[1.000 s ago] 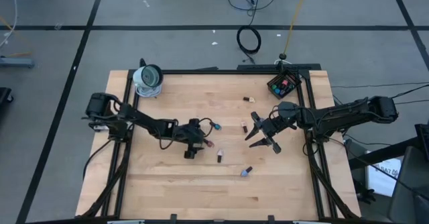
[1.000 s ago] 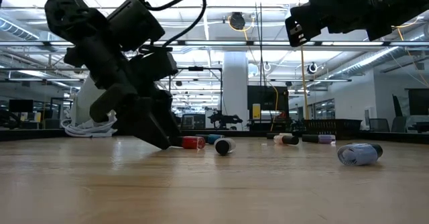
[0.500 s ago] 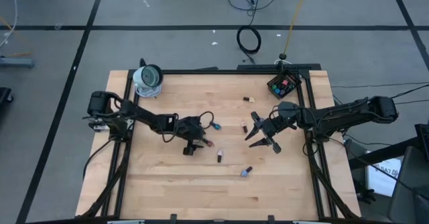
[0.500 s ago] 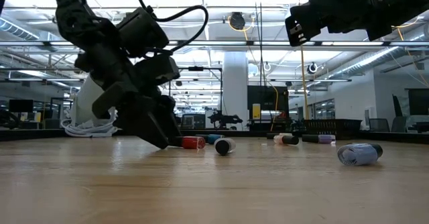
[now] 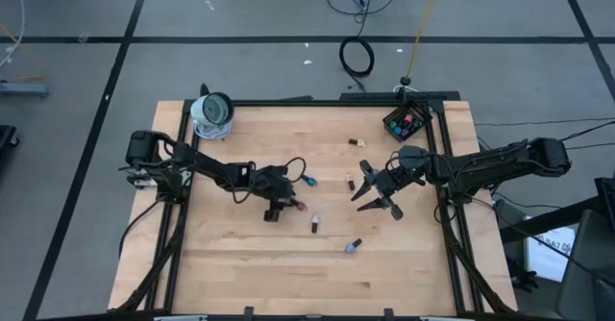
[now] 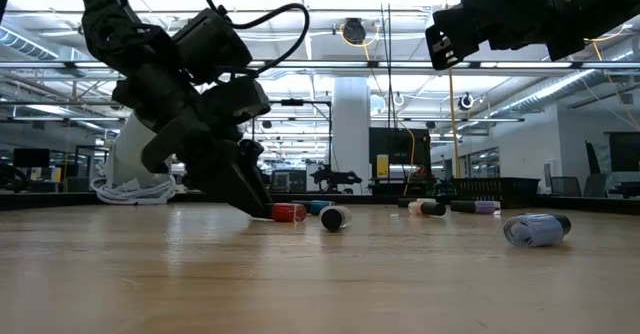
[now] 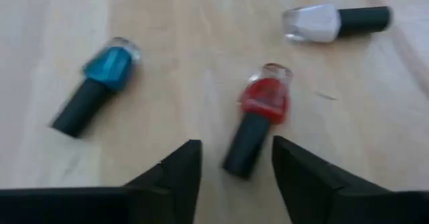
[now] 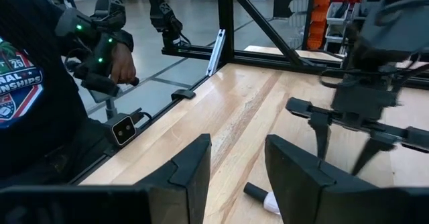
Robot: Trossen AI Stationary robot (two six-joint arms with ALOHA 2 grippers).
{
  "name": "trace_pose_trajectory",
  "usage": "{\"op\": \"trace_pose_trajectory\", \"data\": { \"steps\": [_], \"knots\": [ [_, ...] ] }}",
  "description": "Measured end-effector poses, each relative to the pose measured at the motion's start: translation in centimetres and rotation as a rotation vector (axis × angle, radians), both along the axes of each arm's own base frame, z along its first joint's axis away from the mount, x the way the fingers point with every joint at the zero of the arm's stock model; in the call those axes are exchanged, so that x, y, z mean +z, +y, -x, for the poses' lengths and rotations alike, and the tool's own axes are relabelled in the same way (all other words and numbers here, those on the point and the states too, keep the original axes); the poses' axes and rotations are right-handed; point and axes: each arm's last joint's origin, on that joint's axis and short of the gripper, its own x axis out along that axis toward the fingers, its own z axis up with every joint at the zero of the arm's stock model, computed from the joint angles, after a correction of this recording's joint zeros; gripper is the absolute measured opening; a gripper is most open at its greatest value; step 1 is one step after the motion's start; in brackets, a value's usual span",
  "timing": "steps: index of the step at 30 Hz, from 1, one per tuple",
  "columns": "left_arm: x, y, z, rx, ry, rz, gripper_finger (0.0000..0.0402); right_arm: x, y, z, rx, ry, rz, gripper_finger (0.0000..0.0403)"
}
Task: Pick & Place Nail Polish
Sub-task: Put the red nail polish into the black bin
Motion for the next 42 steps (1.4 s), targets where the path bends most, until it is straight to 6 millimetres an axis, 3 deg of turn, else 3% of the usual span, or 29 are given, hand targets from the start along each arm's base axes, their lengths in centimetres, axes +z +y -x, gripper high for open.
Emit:
{"op": "trace_pose_trajectory", "data": {
  "steps": [7, 14, 19, 26, 34, 42],
  "knots": [
    [-0.2, -0.5, 0.2, -0.024, 0.028, -0.001, 0.0089, 0.0, 0.0, 0.0, 0.0, 0.0, 0.0, 0.013],
    [-0.2, -0.5, 0.2, 0.072, 0.05, 0.094, 0.0063, 0.0, 0.0, 0.0, 0.0, 0.001, -0.001, 0.013],
    [-0.6, -0.5, 0.1, 0.171, 0.069, 0.19, 0.0081, 0.0, 0.0, 0.0, 0.0, 0.001, -0.001, 0.013],
    [-3.1, -1.1, -0.5, 0.236, 0.103, 0.262, 0.0131, 0.0, 0.0, 0.0, 0.0, 0.002, -0.002, 0.013],
    [-2.9, -1.8, -1.2, 0.199, -0.012, 0.224, 0.0197, 0.0, 0.0, 0.0, -0.002, 0.012, -0.015, 0.013],
    [-3.1, -1.8, -1.1, 0.22, -0.002, 0.153, 0.0177, 0.0, 0.0, 0.0, -0.003, 0.013, -0.017, 0.013]
  ]
}}
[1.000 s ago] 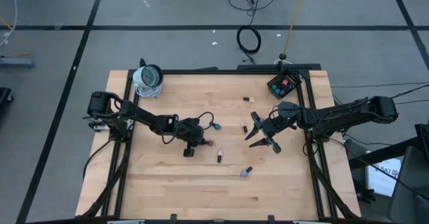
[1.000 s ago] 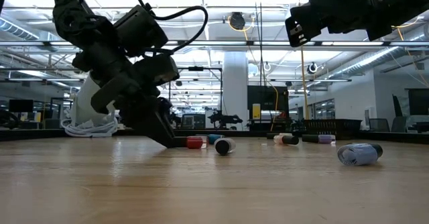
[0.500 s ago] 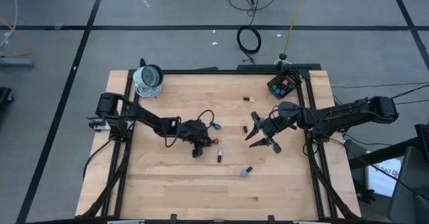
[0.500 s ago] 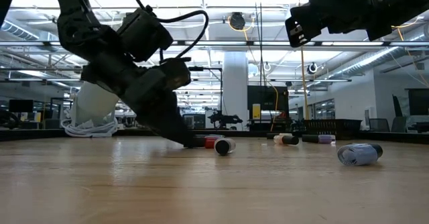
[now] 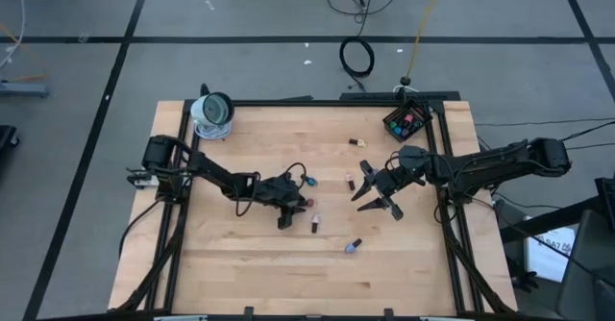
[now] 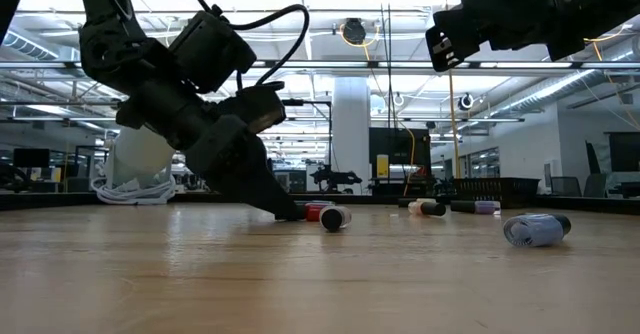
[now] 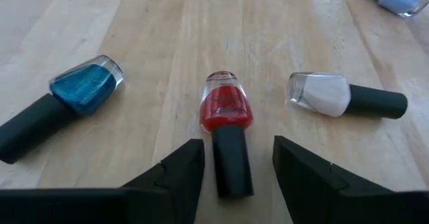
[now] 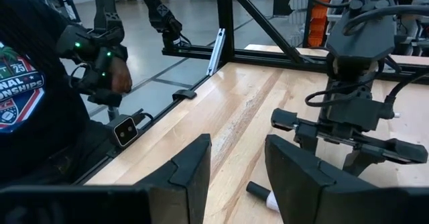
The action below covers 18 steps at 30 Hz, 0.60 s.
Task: Pick & Place Nail Polish
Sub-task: Put the red nail polish into the black bin
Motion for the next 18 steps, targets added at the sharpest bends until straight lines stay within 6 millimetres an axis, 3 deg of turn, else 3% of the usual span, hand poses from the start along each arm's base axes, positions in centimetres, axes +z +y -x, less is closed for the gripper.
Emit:
{"op": "trace_pose_trajectory", "data": {
  "steps": [13, 18],
  "knots": [
    [-0.38, 0.55, 0.42, 0.123, 0.05, -0.118, 0.0045, 0.0, 0.0, 0.0, -0.001, 0.001, -0.002, 0.013],
    [-0.4, 0.51, 0.43, 0.131, 0.054, -0.122, 0.0037, 0.03, 0.0, -0.01, -0.003, 0.006, -0.016, 0.013]
  ]
}}
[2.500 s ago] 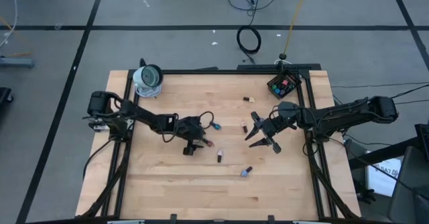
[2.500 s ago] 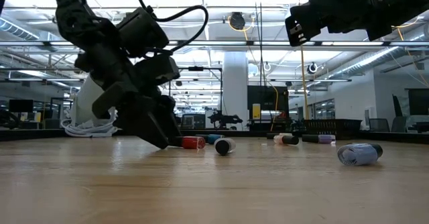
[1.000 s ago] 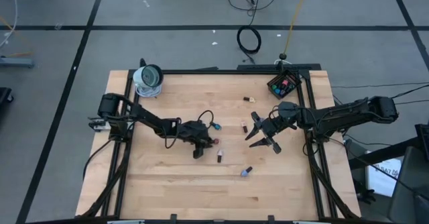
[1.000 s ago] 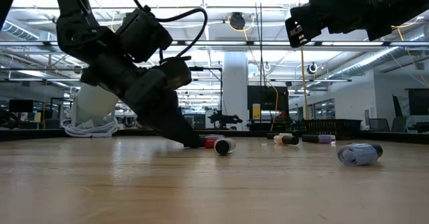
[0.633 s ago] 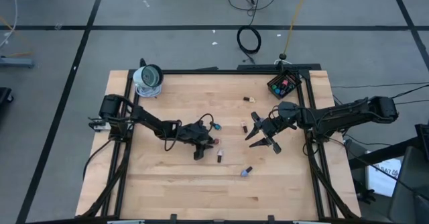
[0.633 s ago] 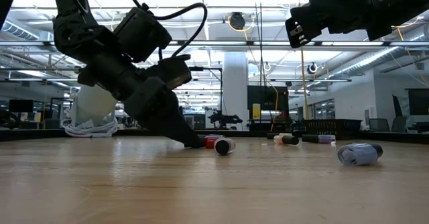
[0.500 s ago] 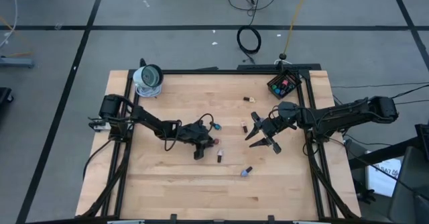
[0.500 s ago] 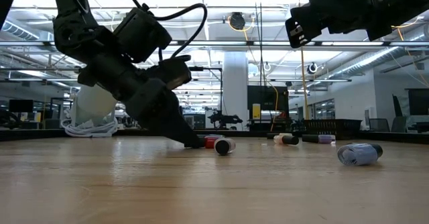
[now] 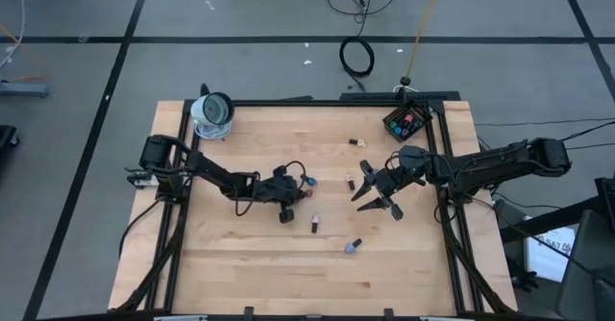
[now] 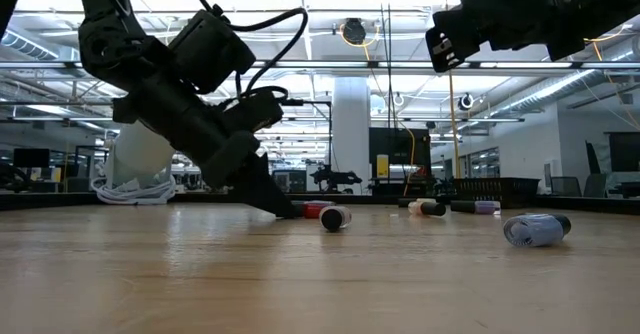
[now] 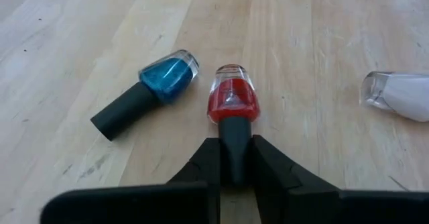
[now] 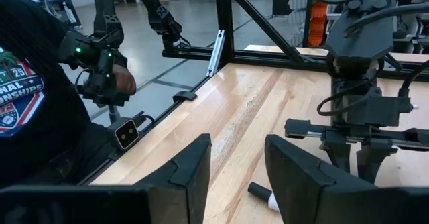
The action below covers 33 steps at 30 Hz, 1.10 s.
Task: Pick & Place Nail Polish
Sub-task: Put the red nail polish into the black bin
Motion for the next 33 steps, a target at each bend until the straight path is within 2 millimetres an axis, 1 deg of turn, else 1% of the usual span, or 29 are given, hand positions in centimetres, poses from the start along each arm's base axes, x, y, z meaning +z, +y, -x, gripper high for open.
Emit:
{"op": "trace_pose_trajectory", "data": {
  "steps": [2, 5, 9, 13, 16, 23, 25, 29, 33],
  "knots": [
    [0.1, -0.2, 0.0, -0.01, -0.004, -0.008, 0.0037, 0.0, 0.0, 0.0, -0.001, 0.0, 0.0, 0.013],
    [1.0, -0.7, 0.0, -0.05, -0.03, -0.05, 0.0037, 0.0, -0.1, 0.0, -0.03, 0.0, 0.006, 0.013],
    [3.1, -1.9, 0.6, -0.096, -0.054, -0.265, 0.0037, -0.1, -0.3, -0.2, -0.135, 0.008, 0.026, 0.013],
    [5.8, -2.8, 1.1, -0.08, -0.078, -0.496, 0.0037, -0.4, -0.8, -0.2, -0.299, 0.056, 0.011, 0.013],
    [6.7, -3.1, 1.8, -0.08, -0.038, -0.605, 0.0037, -0.7, -1.1, -0.2, -0.401, 0.087, 0.006, 0.013],
    [9.6, -3.4, 3.3, -0.054, -0.061, -0.644, 0.0037, -0.7, -1.2, -0.3, -0.446, 0.088, 0.014, 0.013],
    [10.8, -3.5, 3.8, -0.019, -0.105, -0.641, 0.0037, -0.7, -1.2, -0.3, -0.446, 0.087, 0.015, 0.013],
    [12.8, -3.5, 5.5, 0.021, -0.184, -0.629, 0.0037, -0.8, -1.2, -0.2, -0.445, 0.093, 0.022, 0.013],
    [13.7, -3.2, 7.5, 0.058, -0.325, -0.542, 0.0037, -0.9, -1.2, -0.2, -0.444, 0.107, 0.026, 0.013]
  ]
}}
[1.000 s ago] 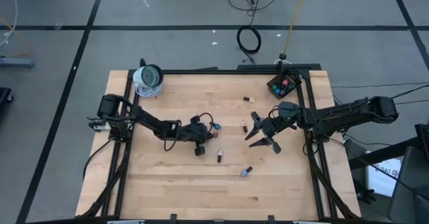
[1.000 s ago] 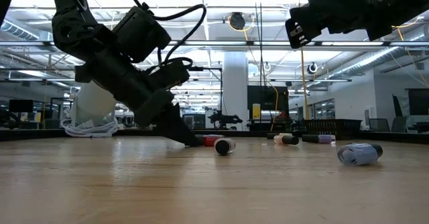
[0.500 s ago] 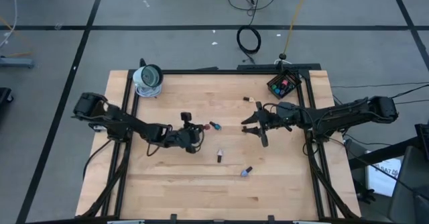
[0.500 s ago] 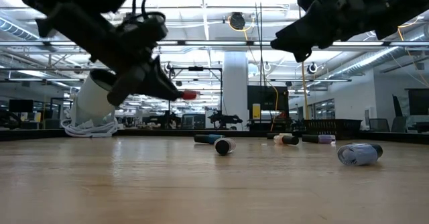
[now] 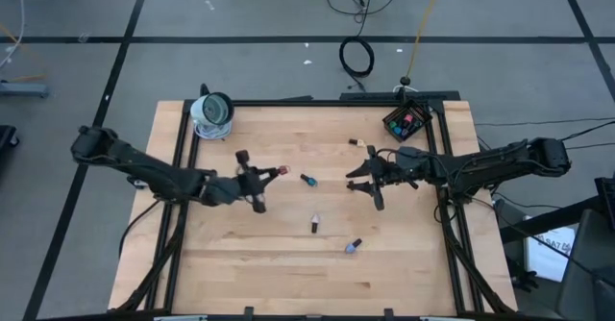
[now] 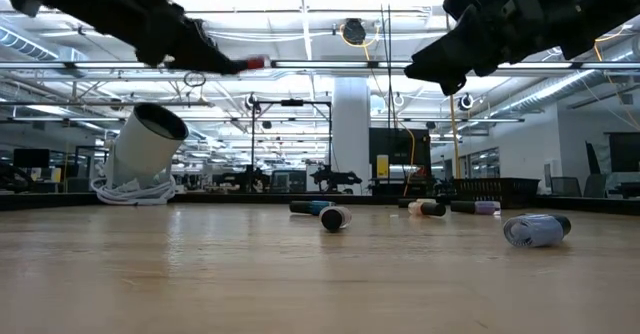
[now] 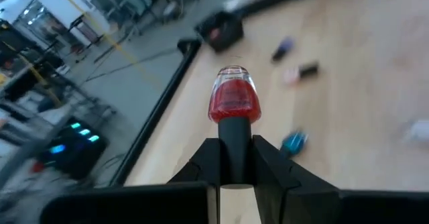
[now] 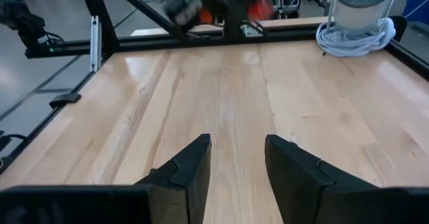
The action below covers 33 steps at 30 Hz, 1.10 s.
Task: Pick & Place Nail Polish
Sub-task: Put the red nail polish into the black bin
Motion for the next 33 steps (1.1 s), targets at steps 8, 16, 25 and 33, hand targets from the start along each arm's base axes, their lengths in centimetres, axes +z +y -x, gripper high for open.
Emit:
{"op": "trace_pose_trajectory", "data": {
  "steps": [8, 16, 25, 33],
  "knots": [
    [2.0, 0.0, 2.4, -0.216, -0.445, 0.342, 0.0037, 0.0, 0.0, 0.0, 0.0, 0.0, 0.0, 0.013],
    [5.5, -1.9, 4.1, -1.023, -0.582, 0.684, 0.0037, 0.0, 0.0, 0.0, 0.0, 0.0, 0.0, 0.013],
    [5.1, -2.8, 4.3, -0.981, -0.559, 0.639, 0.0037, 0.0, 0.0, 0.0, -0.001, 0.001, -0.002, 0.013],
    [5.3, -2.8, 4.3, -0.981, -0.575, 0.635, 0.0037, 0.0, 0.0, 0.0, 0.0, 0.001, -0.001, 0.013]
  ]
}}
